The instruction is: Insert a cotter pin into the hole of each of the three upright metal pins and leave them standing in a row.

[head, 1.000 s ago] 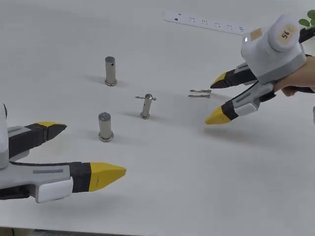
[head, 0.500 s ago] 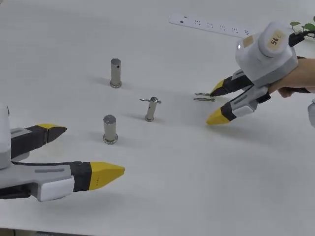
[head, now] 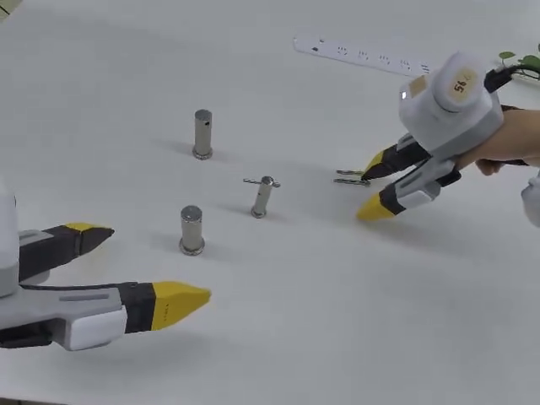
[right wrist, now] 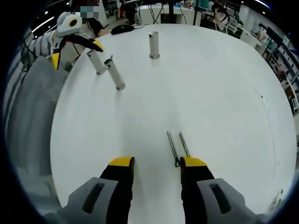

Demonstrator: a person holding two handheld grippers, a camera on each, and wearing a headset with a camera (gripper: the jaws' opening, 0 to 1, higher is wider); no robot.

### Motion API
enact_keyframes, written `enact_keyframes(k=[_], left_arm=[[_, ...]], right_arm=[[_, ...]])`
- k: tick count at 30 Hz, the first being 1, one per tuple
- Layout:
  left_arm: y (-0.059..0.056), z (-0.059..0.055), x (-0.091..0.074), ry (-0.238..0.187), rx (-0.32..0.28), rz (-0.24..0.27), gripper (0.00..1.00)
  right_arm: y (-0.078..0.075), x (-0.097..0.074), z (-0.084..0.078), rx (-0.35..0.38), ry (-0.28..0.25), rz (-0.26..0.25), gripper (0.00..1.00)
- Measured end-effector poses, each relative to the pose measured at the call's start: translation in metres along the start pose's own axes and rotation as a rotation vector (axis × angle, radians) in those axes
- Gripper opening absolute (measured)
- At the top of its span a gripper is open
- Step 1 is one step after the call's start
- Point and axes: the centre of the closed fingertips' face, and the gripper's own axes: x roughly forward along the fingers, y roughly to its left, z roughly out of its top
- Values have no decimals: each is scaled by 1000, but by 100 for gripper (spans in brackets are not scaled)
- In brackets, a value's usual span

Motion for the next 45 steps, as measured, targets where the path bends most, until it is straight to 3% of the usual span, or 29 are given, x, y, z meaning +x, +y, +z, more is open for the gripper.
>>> enact_keyframes(k=[5,12,17,29,34,37,39,45], left_arm=[[-2,-2,1,4,-4,-2,83],[1,-1,2,1,-13,7,84],[4,-1,1,0,-9,17,83],[10,-8,-6,9,-19,35,82],[8,-7,-7,9,-1,27,82],[7,-3,-7,-9,-10,26,81],[3,-2,-8,-13,-36,9,81],[-1,2,-12,-15,-12,5,81]], right_arm=[[-8,0,1,41,6,-20,32],[-18,0,0,74,16,-50,18],[-24,0,2,152,1,-66,10],[-23,4,8,74,18,-101,5],[-24,4,8,136,12,-116,4],[-26,4,8,128,1,-126,4],[-27,5,8,187,-12,-143,4],[-27,5,8,160,-30,-157,3]])
